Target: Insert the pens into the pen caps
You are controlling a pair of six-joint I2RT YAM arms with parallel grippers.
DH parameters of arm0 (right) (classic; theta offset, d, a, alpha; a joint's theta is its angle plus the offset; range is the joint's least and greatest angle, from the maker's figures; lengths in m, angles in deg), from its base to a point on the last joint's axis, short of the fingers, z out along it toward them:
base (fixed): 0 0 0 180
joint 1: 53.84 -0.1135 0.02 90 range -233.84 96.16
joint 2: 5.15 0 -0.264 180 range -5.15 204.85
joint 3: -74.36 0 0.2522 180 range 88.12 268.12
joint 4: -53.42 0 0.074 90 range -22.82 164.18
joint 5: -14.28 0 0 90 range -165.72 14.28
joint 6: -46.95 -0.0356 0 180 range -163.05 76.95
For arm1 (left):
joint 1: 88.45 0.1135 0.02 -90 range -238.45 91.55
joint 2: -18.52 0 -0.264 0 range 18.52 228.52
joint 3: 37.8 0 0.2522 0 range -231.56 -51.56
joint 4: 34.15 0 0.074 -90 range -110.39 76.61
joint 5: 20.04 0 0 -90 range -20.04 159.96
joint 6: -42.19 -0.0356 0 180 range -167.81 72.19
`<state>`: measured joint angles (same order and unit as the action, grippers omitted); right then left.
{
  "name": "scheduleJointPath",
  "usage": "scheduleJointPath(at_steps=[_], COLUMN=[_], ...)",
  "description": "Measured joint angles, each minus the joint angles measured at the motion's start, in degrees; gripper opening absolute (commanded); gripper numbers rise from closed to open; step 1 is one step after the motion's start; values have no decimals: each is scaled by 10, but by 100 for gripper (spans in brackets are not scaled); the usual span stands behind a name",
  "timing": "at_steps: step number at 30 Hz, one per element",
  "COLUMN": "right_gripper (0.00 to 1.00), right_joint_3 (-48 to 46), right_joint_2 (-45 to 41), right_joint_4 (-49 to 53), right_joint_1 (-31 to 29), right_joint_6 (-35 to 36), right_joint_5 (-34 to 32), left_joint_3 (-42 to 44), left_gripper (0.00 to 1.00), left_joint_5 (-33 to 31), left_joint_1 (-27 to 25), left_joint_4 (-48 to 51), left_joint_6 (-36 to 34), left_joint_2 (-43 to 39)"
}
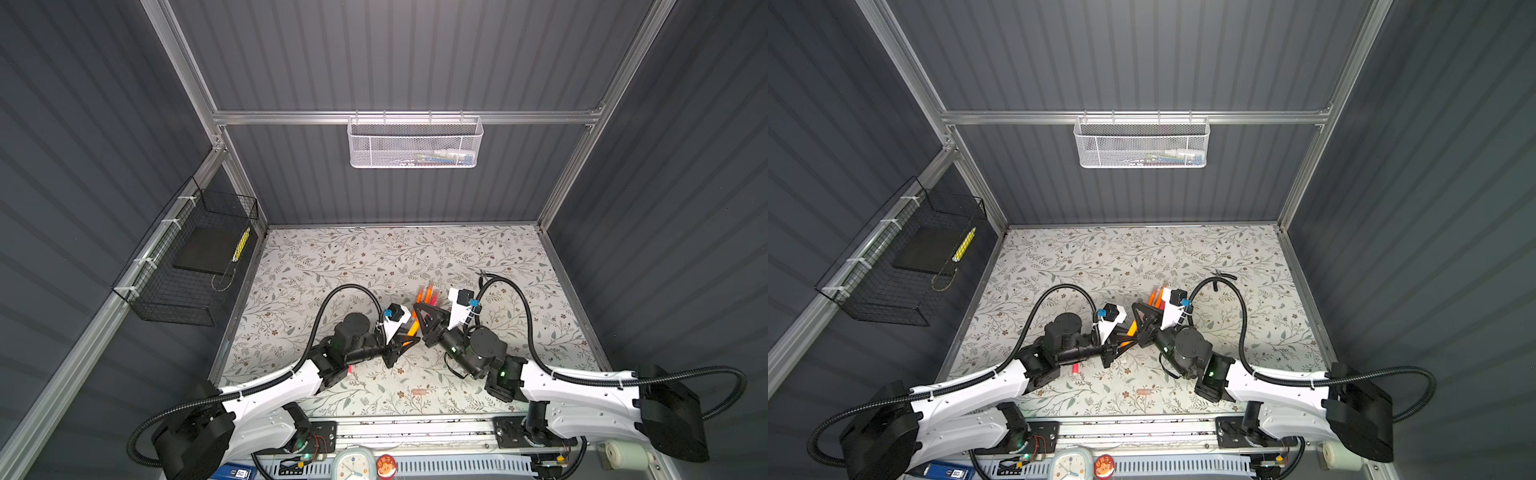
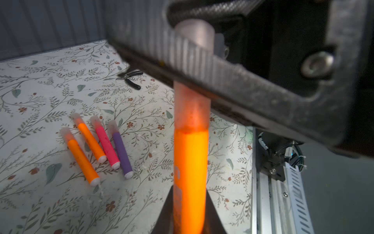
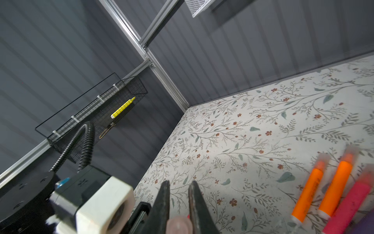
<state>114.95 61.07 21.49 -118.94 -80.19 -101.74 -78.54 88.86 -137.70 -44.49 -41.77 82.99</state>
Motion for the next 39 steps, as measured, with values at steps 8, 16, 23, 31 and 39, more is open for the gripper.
scheduleJointPath(at_steps=[8,16,23,31,39], right_gripper=[0,0,0,0,0], right_joint_3=[-5,-35,-56,-57,-7], right_joint_2=[52,42,37,37,54], right_joint_4=[-40,-127,-205,-207,-130], right_joint_1=[-18,-22,-26,-26,-38], right_joint_6=[-29,23,59,59,35], right_joint_5=[-53,-20,15,19,-30], left_joint_3=[0,-1,0,0,1], left_gripper=[0,0,0,0,0], left_joint_5=[-37,151,211,181,86], left_joint_1=[-5,50,57,54,43], left_joint_4=[25,-17,-54,-31,11], left_joint_6=[-17,36,58,39,17], left_joint_2=[16,27,26,9,-21])
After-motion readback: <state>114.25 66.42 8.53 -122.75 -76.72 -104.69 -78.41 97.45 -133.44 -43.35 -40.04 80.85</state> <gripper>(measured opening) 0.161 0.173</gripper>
